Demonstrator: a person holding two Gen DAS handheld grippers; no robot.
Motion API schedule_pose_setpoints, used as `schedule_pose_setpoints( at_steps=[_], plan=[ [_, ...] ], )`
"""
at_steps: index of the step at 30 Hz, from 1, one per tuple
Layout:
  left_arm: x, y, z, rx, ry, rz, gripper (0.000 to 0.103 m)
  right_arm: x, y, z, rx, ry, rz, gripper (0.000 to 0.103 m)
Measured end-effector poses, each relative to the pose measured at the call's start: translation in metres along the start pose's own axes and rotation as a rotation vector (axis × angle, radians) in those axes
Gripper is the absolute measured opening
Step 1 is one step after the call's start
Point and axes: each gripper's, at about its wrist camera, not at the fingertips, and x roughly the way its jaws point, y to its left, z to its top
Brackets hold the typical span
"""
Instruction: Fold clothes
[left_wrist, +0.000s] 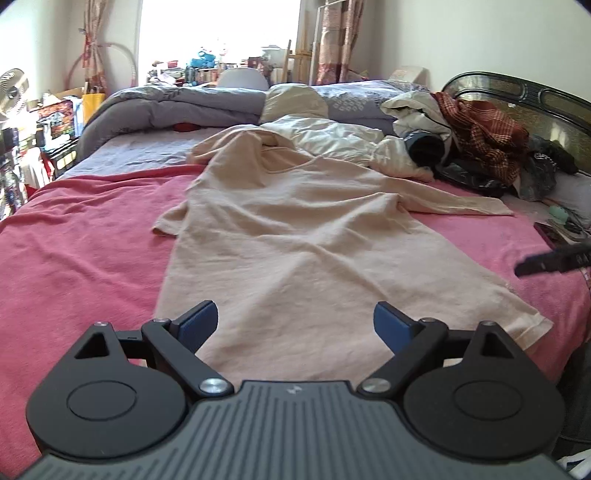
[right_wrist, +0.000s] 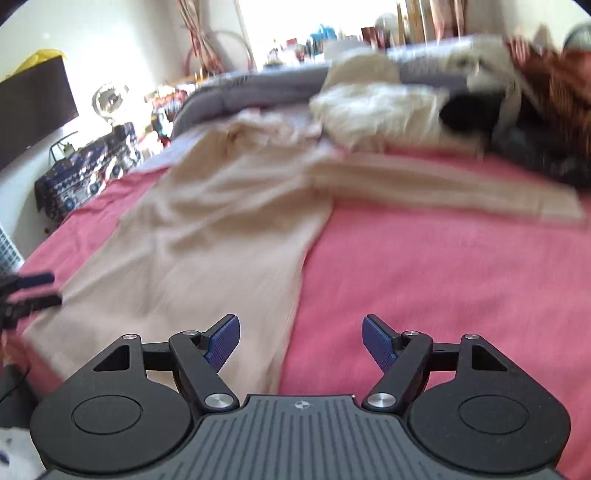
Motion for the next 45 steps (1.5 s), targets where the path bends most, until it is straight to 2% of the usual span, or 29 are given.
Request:
schedule_pose_setpoints(
  at_steps=[1, 3, 5, 7, 8, 9, 10, 11, 12, 13, 16, 18, 21, 23, 26, 27, 28, 29, 31, 33, 34, 35, 38, 41, 44, 45],
  plan=[
    [-0.005, 0.007, -0.004, -0.012, 0.008, 0.025, 0.093, -0.001, 0.002, -0.014, 0.024, 0.03, -0.002, 0.069],
    [-0.014, 0.021, -0.014, -0.031, 0.031, 0.08, 0.093, -0.007, 0.008, -0.037, 0.071, 0.035, -0.023, 0.064],
    [-0.016, 0.027, -0.026, -0.018, 0.082, 0.182, 0.093, -0.014, 0.014, -0.045, 0.107, 0.018, -0.006, 0.061],
    [-0.011, 0.027, -0.038, 0.037, 0.148, 0.301, 0.093, -0.014, 0.017, -0.046, 0.154, 0.023, 0.048, 0.049],
    [-0.012, 0.027, -0.042, 0.035, 0.147, 0.302, 0.093, -0.012, 0.02, -0.045, 0.154, 0.032, 0.037, 0.046],
    [-0.013, 0.028, -0.046, 0.032, 0.145, 0.303, 0.093, -0.011, 0.023, -0.044, 0.15, 0.033, -0.007, 0.033],
    [-0.014, 0.029, -0.046, 0.013, 0.142, 0.294, 0.093, -0.01, 0.026, -0.043, 0.148, 0.033, -0.049, 0.015],
    [-0.015, 0.029, -0.045, 0.01, 0.141, 0.298, 0.093, -0.011, 0.025, -0.044, 0.18, 0.034, -0.07, 0.011],
    [-0.017, 0.03, -0.044, 0.009, 0.139, 0.302, 0.093, -0.016, 0.022, -0.043, 0.228, 0.032, -0.056, 0.006],
    [-0.02, 0.028, -0.043, 0.031, 0.124, 0.301, 0.093, -0.023, 0.022, -0.041, 0.254, 0.022, -0.049, 0.005],
    [-0.032, 0.024, -0.039, 0.076, 0.075, 0.284, 0.093, -0.047, 0.037, -0.042, 0.181, 0.005, -0.112, 0.005],
    [-0.033, 0.026, -0.037, 0.067, 0.066, 0.279, 0.094, -0.044, 0.039, -0.052, 0.121, 0.053, -0.154, 0.005],
    [-0.031, 0.032, -0.031, 0.036, 0.043, 0.274, 0.093, -0.026, 0.033, -0.065, 0.142, 0.121, -0.186, 0.006],
    [-0.035, 0.039, -0.021, 0.0, -0.007, 0.219, 0.093, -0.027, 0.041, -0.057, 0.074, 0.126, -0.216, 0.007],
    [-0.034, 0.042, -0.009, -0.015, -0.096, 0.127, 0.094, -0.032, 0.055, -0.036, -0.064, 0.124, -0.312, 0.023],
    [-0.027, 0.04, -0.01, 0.0, -0.102, 0.104, 0.094, -0.033, 0.063, -0.023, -0.138, 0.104, -0.365, 0.032],
    [-0.019, 0.038, -0.011, 0.015, -0.108, 0.081, 0.094, -0.032, 0.073, -0.008, -0.194, 0.074, -0.381, 0.045],
    [-0.011, 0.035, -0.015, 0.024, -0.093, 0.07, 0.094, -0.031, 0.083, 0.008, -0.25, 0.043, -0.392, 0.051],
    [0.006, 0.031, -0.028, 0.03, -0.055, 0.054, 0.094, -0.02, 0.115, 0.043, -0.365, -0.018, -0.315, 0.056],
    [0.016, 0.025, -0.057, 0.063, -0.098, 0.042, 0.096, 0.004, 0.162, 0.076, -0.5, -0.072, -0.221, 0.058],
    [0.021, 0.023, -0.072, 0.081, -0.123, 0.037, 0.097, 0.023, 0.194, 0.092, -0.578, -0.097, -0.142, 0.058],
    [0.02, 0.021, -0.087, 0.116, -0.204, 0.041, 0.097, 0.043, 0.221, 0.106, -0.625, -0.11, -0.069, 0.058],
    [0.02, 0.03, -0.083, 0.072, -0.201, -0.012, 0.098, 0.115, 0.298, 0.136, -0.716, -0.099, 0.095, 0.056],
    [0.02, 0.033, -0.087, 0.072, -0.217, -0.036, 0.098, 0.193, 0.361, 0.147, -0.813, -0.047, 0.085, 0.054],
    [0.021, 0.035, -0.087, 0.071, -0.224, -0.052, 0.098, 0.264, 0.393, 0.141, -0.888, 0.052, -0.032, 0.057],
    [0.021, 0.036, -0.087, 0.07, -0.224, -0.058, 0.098, 0.273, 0.392, 0.138, -0.877, 0.043, -0.063, 0.059]
  ],
)
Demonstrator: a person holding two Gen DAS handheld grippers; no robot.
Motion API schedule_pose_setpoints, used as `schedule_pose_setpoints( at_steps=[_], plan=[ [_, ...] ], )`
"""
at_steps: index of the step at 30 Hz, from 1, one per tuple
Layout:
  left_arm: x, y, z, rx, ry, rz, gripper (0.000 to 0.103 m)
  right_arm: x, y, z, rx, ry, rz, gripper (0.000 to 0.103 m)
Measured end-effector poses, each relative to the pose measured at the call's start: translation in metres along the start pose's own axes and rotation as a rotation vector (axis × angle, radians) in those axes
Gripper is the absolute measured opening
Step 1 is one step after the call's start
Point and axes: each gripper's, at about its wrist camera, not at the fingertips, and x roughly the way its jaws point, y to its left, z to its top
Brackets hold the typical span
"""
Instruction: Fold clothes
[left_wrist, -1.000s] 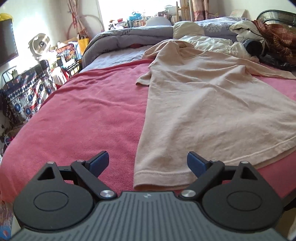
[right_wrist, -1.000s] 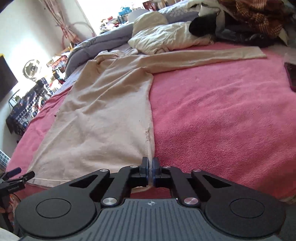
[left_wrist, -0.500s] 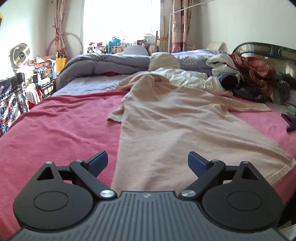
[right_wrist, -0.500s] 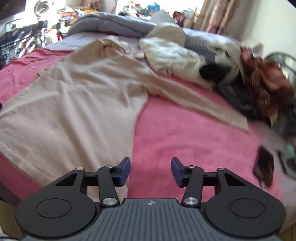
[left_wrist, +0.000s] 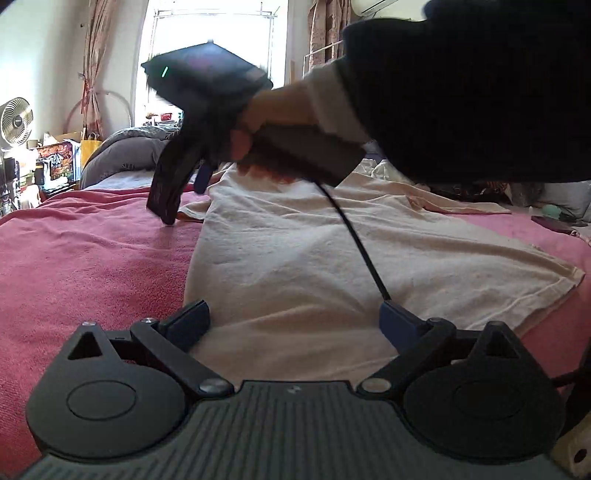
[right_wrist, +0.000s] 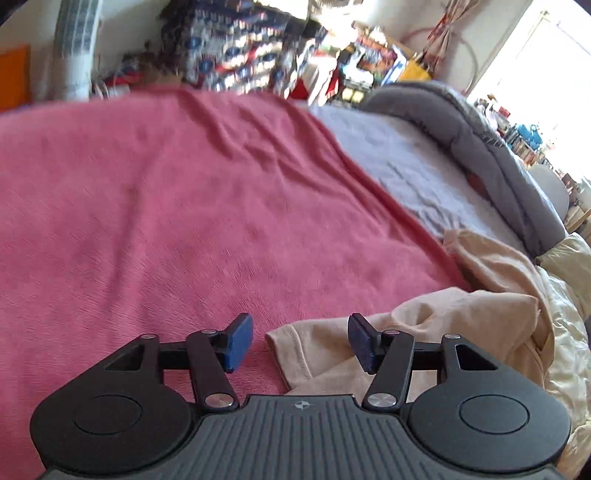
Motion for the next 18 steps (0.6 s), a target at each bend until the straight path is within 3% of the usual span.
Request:
schedule_pose_setpoints(
  at_steps=[2, 4, 5, 8, 18],
  plan=[
    [-0.001, 0.001, 0.0, -0.004, -0.003, -0.009, 0.099, 0.018, 0.004, -0.005, 0.024, 0.01, -0.057, 0.058],
    [-0.001, 0.002, 0.0, -0.013, -0.007, -0.018, 0.099, 0.013, -0.001, -0.004, 0.057, 0.017, -0.029, 0.008],
    [0.0, 0.002, 0.0, -0.018, -0.006, -0.022, 0.099, 0.009, -0.004, -0.003, 0.067, 0.006, -0.052, 0.004],
    [-0.001, 0.002, 0.0, -0.023, -0.004, -0.025, 0.1, -0.011, -0.025, 0.007, 0.123, -0.055, -0.103, 0.004],
    [-0.005, 0.002, 0.0, -0.031, -0.001, -0.027, 0.101, -0.13, -0.141, 0.085, 0.442, -0.396, -0.077, 0.004]
  ],
)
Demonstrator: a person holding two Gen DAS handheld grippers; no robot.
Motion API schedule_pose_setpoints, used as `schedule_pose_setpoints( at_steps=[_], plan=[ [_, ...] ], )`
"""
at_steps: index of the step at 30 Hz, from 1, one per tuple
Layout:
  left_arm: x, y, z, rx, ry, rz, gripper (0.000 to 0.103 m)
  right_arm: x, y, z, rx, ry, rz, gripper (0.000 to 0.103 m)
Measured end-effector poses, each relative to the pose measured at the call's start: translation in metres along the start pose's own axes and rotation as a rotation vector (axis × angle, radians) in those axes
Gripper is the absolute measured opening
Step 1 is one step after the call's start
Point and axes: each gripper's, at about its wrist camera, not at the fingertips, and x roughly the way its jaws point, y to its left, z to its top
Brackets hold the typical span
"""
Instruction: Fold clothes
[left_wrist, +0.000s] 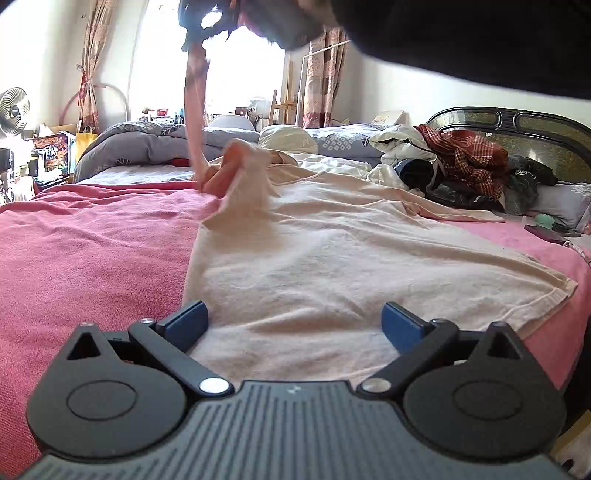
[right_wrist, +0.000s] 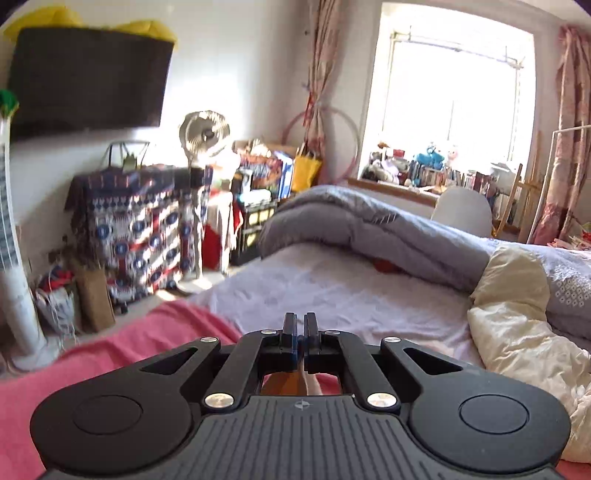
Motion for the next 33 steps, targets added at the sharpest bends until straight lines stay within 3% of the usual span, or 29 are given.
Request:
schedule_pose_setpoints(
  at_steps=[5, 8, 13, 16, 20, 23, 28, 29, 31, 33],
  plan=[
    [0.0, 0.001, 0.001, 0.001, 0.002, 0.003, 0.101, -0.029, -0.031, 0.051, 0.022, -0.119, -0.02, 0.004],
    [0.002, 0.002, 0.002, 0.002, 0.003, 0.003, 0.101, -0.054, -0.051, 0.064, -0.036, -0.172, -0.109, 0.005],
    [-0.002, 0.008, 0.009, -0.036, 0.004, -0.011, 0.101, -0.106, -0.104, 0.067, -0.038, -0.197, -0.244, 0.005],
    [-0.011, 0.012, 0.023, -0.066, -0.024, 0.046, 0.1, -0.146, -0.128, 0.063, -0.057, -0.22, -0.3, 0.004],
    [-0.02, 0.01, 0.064, 0.016, -0.073, 0.079, 0.101, -0.192, -0.158, 0.048, -0.106, -0.225, -0.377, 0.004],
    [-0.004, -0.008, 0.095, 0.203, -0.072, 0.06, 0.101, -0.214, -0.182, 0.022, -0.088, -0.179, -0.398, 0.004],
    [0.051, -0.023, 0.106, 0.318, 0.044, 0.098, 0.101, -0.213, -0.202, -0.06, -0.018, -0.021, -0.33, 0.008],
    [0.059, -0.02, 0.104, 0.289, 0.079, 0.114, 0.101, -0.211, -0.207, -0.081, 0.004, 0.015, -0.304, 0.009],
    [0.069, -0.013, 0.096, 0.259, 0.141, 0.166, 0.101, -0.202, -0.215, -0.13, 0.066, 0.088, -0.244, 0.029],
    [0.073, -0.009, 0.085, 0.271, 0.191, 0.229, 0.101, -0.186, -0.205, -0.183, 0.107, 0.179, -0.211, 0.035]
  ],
)
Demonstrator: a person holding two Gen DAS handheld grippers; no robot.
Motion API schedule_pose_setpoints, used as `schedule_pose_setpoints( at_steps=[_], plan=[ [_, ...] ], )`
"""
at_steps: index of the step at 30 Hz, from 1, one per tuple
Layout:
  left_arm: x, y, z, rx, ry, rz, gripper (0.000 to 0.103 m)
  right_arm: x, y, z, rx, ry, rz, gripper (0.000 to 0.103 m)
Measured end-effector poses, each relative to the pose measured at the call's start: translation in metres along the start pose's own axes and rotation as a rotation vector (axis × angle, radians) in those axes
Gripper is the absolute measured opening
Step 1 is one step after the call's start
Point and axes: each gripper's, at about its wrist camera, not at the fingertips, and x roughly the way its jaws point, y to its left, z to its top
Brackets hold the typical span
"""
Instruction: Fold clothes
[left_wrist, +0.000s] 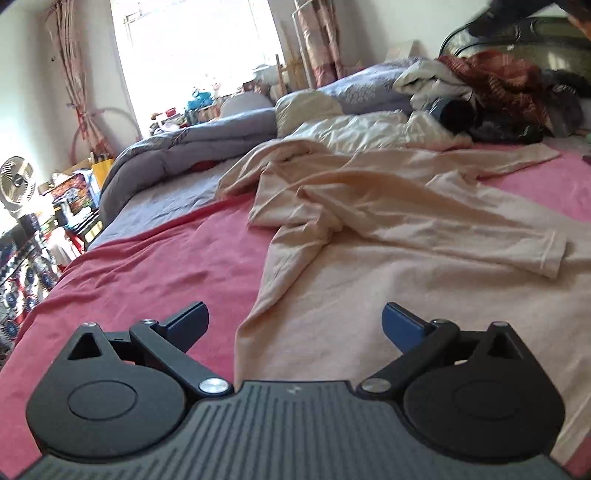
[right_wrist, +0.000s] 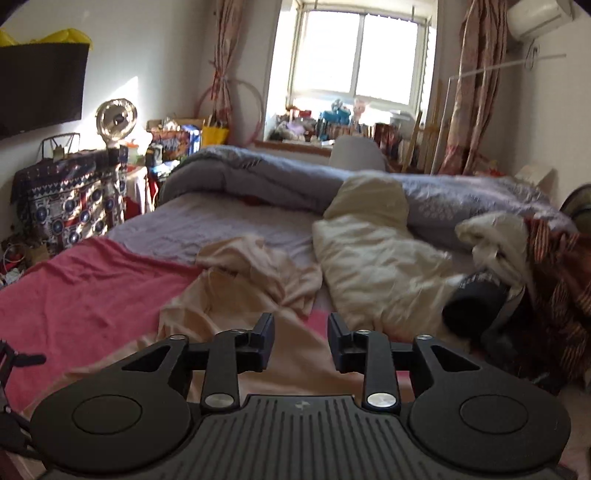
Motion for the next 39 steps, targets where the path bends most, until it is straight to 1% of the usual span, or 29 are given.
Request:
schedule_pose_setpoints(
  at_steps=[2, 3, 4, 5, 7, 9, 11, 12, 13, 14, 15, 16, 19, 20, 22, 23, 24, 25, 27, 29, 30, 31, 32, 33, 34, 35, 36, 37, 39],
  plan=[
    [-0.001, -0.001, -0.016, 0.039, 0.04, 0.032, 0.101, 0.022, 0.011, -0.053, 0.021, 0.098, 0.033, 0.037],
    [-0.004, 0.0, -0.021, 0.041, 0.049, 0.028, 0.101, 0.028, 0.016, -0.071, 0.027, 0.133, 0.049, 0.042],
    [-0.007, 0.002, -0.026, 0.041, 0.059, 0.023, 0.101, 0.036, 0.022, -0.09, 0.035, 0.164, 0.064, 0.05],
    [-0.009, 0.003, -0.029, 0.03, 0.061, 0.017, 0.101, 0.038, 0.028, -0.106, 0.042, 0.188, 0.078, 0.054],
    [-0.01, 0.007, -0.031, -0.004, 0.067, 0.013, 0.101, 0.041, 0.036, -0.13, 0.055, 0.226, 0.105, 0.063],
    [-0.011, 0.01, -0.032, -0.037, 0.074, 0.009, 0.101, 0.045, 0.045, -0.142, 0.036, 0.268, 0.102, 0.064],
    [-0.012, 0.013, -0.034, -0.071, 0.08, 0.004, 0.101, 0.046, 0.049, -0.148, 0.052, 0.29, 0.102, 0.054],
    [-0.013, 0.013, -0.033, -0.077, 0.08, 0.009, 0.101, 0.044, 0.052, -0.149, 0.063, 0.282, 0.112, 0.037],
    [-0.015, 0.012, -0.033, -0.075, 0.078, 0.016, 0.101, 0.039, 0.051, -0.145, 0.065, 0.268, 0.101, 0.014],
    [-0.016, 0.011, -0.032, -0.067, 0.073, 0.024, 0.101, 0.034, 0.051, -0.141, 0.066, 0.254, 0.09, 0.008],
    [-0.019, 0.009, -0.031, -0.053, 0.068, 0.031, 0.101, 0.029, 0.048, -0.134, 0.073, 0.235, 0.089, 0.007],
    [-0.021, 0.008, -0.029, -0.035, 0.064, 0.035, 0.101, 0.023, 0.044, -0.128, 0.096, 0.214, 0.112, 0.006],
    [-0.025, 0.003, -0.022, 0.005, 0.04, 0.027, 0.101, 0.012, 0.032, -0.101, 0.127, 0.157, 0.144, 0.006],
    [-0.026, 0.002, -0.019, 0.015, 0.032, 0.02, 0.101, 0.007, 0.03, -0.094, 0.108, 0.143, 0.143, 0.006],
    [-0.026, 0.0, -0.015, 0.016, 0.025, 0.024, 0.101, 0.002, 0.031, -0.09, 0.05, 0.146, 0.125, 0.012],
    [-0.025, 0.0, -0.014, 0.012, 0.023, 0.026, 0.101, 0.001, 0.037, -0.094, -0.004, 0.158, 0.112, 0.016],
    [-0.024, 0.0, -0.014, 0.002, 0.025, 0.024, 0.101, -0.001, 0.042, -0.099, -0.058, 0.171, 0.098, 0.03],
    [-0.024, 0.0, -0.015, -0.004, 0.029, 0.023, 0.101, -0.002, 0.048, -0.105, -0.113, 0.183, 0.085, 0.041],
    [-0.021, -0.001, -0.021, -0.004, 0.053, 0.031, 0.101, -0.011, 0.069, -0.125, -0.222, 0.186, 0.097, 0.043],
    [-0.02, -0.001, -0.026, -0.012, 0.072, 0.035, 0.101, -0.017, 0.094, -0.141, -0.294, 0.195, 0.14, 0.05],
    [-0.021, -0.001, -0.029, -0.019, 0.079, 0.035, 0.101, -0.018, 0.108, -0.148, -0.331, 0.183, 0.144, 0.058],
    [-0.022, 0.0, -0.03, -0.039, 0.08, 0.031, 0.101, -0.017, 0.118, -0.153, -0.365, 0.166, 0.131, 0.061],
    [-0.023, 0.002, -0.031, -0.051, 0.084, 0.029, 0.101, -0.015, 0.128, -0.157, -0.399, 0.142, 0.101, 0.061],
    [-0.025, 0.003, -0.031, -0.064, 0.087, 0.026, 0.101, -0.01, 0.132, -0.156, -0.403, 0.134, 0.077, 0.058],
    [-0.026, 0.004, -0.032, -0.066, 0.089, 0.028, 0.101, -0.006, 0.137, -0.155, -0.404, 0.128, 0.055, 0.045],
    [-0.027, 0.004, -0.033, -0.069, 0.09, 0.029, 0.101, -0.002, 0.134, -0.149, -0.361, 0.143, 0.062, 0.032],
    [-0.027, 0.005, -0.034, -0.077, 0.092, 0.027, 0.101, 0.001, 0.13, -0.143, -0.324, 0.16, 0.066, 0.014],
    [-0.027, 0.005, -0.035, -0.085, 0.093, 0.025, 0.101, 0.004, 0.126, -0.138, -0.289, 0.175, 0.069, 0.015],
    [-0.028, 0.007, -0.038, -0.101, 0.096, 0.02, 0.101, 0.006, 0.119, -0.132, -0.301, 0.163, 0.024, 0.014]
  ],
)
